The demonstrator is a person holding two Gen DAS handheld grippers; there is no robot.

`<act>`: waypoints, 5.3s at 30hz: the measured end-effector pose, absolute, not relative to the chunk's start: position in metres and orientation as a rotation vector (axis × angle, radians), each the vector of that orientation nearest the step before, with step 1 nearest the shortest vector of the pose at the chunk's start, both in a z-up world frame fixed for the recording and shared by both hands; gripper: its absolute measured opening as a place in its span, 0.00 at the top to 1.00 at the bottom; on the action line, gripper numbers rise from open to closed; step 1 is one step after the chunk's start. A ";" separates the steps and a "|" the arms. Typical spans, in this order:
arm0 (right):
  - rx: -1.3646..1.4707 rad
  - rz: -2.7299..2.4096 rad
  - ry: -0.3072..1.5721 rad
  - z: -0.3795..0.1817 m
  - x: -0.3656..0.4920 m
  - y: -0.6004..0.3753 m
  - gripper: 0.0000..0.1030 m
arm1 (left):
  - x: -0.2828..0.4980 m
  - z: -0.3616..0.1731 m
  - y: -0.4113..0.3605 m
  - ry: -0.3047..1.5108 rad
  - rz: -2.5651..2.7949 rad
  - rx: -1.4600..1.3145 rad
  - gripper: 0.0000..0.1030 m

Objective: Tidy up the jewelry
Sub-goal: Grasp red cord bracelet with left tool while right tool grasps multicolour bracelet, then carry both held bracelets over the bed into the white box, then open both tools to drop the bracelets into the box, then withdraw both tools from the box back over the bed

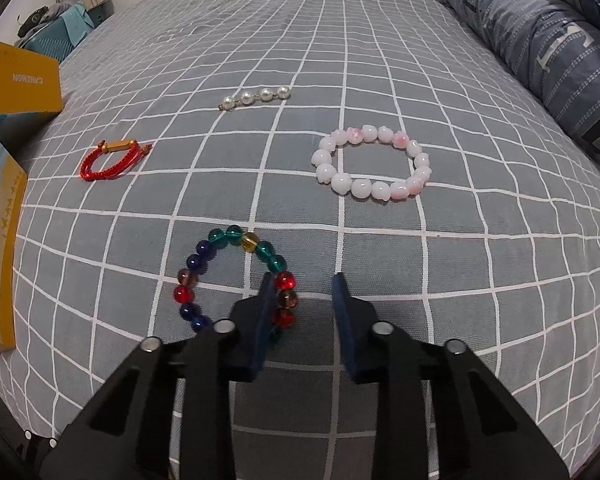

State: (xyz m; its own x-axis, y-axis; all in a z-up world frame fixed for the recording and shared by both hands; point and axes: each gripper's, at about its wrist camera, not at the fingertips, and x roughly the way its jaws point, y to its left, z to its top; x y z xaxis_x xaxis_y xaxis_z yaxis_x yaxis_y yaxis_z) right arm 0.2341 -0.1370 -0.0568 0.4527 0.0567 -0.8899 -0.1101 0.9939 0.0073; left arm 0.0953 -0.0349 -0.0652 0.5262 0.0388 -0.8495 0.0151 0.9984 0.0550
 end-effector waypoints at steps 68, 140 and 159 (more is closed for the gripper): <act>-0.024 0.185 0.874 0.059 0.166 -0.098 0.91 | 0.116 0.068 0.081 0.834 0.131 -0.025 0.97; -0.210 0.644 0.868 0.053 0.112 0.225 0.77 | 0.030 0.050 0.337 0.909 0.550 -0.225 0.92; -0.156 0.409 0.681 0.116 0.115 0.086 0.09 | 0.033 0.109 0.252 0.764 0.404 -0.156 0.09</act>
State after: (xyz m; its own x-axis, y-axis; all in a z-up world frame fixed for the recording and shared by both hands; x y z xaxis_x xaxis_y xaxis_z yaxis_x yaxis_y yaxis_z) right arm 0.1148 0.0859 0.1162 0.7015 0.3154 -0.6391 -0.4160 0.9093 -0.0079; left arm 0.0333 0.2517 0.1086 0.6502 0.2981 -0.6988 -0.4099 0.9121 0.0076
